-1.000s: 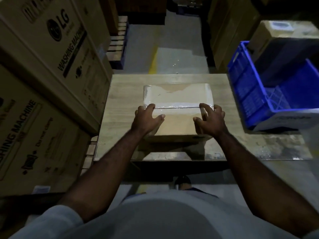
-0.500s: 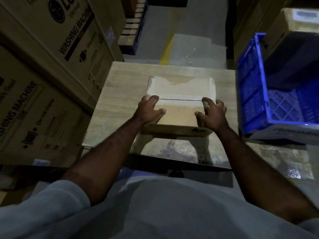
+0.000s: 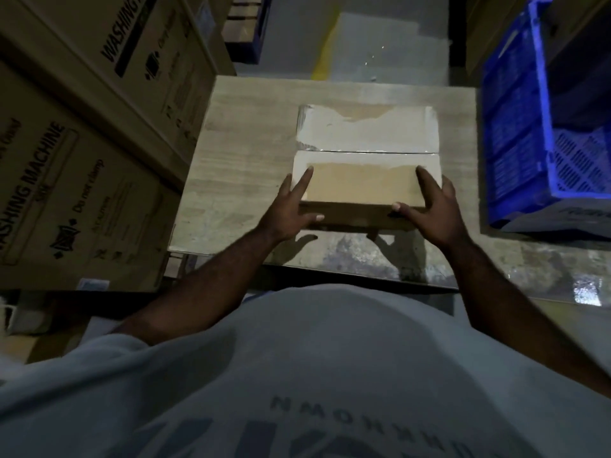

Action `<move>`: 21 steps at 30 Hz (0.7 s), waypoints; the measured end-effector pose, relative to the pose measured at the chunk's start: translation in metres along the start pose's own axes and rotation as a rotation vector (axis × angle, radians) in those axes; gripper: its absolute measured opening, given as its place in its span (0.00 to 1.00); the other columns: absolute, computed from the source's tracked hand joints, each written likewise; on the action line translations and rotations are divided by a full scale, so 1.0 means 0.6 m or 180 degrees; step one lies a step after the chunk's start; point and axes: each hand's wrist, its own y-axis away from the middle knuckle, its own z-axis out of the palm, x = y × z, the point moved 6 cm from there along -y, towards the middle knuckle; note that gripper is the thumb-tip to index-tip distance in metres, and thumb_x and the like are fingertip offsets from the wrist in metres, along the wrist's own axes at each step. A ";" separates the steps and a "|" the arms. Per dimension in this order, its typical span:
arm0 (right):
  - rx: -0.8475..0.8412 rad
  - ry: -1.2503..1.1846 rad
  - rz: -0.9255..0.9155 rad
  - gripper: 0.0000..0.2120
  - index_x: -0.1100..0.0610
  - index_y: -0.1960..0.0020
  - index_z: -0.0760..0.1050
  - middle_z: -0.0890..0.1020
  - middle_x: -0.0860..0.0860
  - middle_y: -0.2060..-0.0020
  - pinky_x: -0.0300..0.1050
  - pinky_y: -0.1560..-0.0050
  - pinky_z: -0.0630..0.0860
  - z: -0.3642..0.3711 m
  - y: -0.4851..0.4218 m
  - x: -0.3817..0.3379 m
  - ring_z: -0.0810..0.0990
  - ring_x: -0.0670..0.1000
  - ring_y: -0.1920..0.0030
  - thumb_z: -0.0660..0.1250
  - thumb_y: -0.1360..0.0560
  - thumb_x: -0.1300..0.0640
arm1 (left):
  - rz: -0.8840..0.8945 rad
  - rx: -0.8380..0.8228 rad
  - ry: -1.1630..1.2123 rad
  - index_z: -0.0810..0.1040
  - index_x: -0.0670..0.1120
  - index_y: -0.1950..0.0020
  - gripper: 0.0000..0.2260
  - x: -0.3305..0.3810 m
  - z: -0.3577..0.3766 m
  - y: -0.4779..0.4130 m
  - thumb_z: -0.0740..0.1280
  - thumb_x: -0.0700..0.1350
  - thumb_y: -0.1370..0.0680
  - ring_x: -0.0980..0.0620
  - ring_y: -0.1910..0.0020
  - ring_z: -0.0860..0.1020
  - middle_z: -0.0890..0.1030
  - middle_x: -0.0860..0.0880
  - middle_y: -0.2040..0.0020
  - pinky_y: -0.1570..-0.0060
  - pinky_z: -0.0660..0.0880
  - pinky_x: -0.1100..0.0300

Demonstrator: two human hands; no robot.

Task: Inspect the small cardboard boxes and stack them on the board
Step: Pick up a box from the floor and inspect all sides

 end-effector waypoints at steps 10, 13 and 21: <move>0.0175 0.0484 -0.0009 0.50 0.43 0.17 0.58 0.74 0.60 0.28 0.43 0.34 0.69 0.002 0.006 0.005 0.73 0.61 0.29 0.82 0.31 0.48 | 0.0626 0.0185 0.0081 0.59 0.52 0.17 0.34 0.000 -0.031 0.004 0.70 0.40 0.19 0.69 0.37 0.73 0.67 0.48 0.22 0.37 0.64 0.79; 0.0211 0.0506 0.0068 0.50 0.42 0.17 0.58 0.75 0.59 0.28 0.43 0.36 0.69 0.006 0.007 0.002 0.73 0.60 0.29 0.82 0.31 0.47 | 0.0584 0.0185 0.0162 0.60 0.54 0.17 0.33 -0.008 -0.037 0.004 0.70 0.41 0.19 0.64 0.32 0.70 0.68 0.49 0.22 0.35 0.63 0.77; 0.0410 0.0333 0.0202 0.50 0.38 0.17 0.58 0.75 0.54 0.26 0.41 0.36 0.69 0.050 0.048 -0.010 0.74 0.56 0.29 0.82 0.31 0.45 | 0.0392 0.0127 0.0495 0.59 0.61 0.18 0.32 -0.048 -0.056 0.017 0.70 0.46 0.18 0.61 0.27 0.64 0.65 0.59 0.22 0.32 0.64 0.68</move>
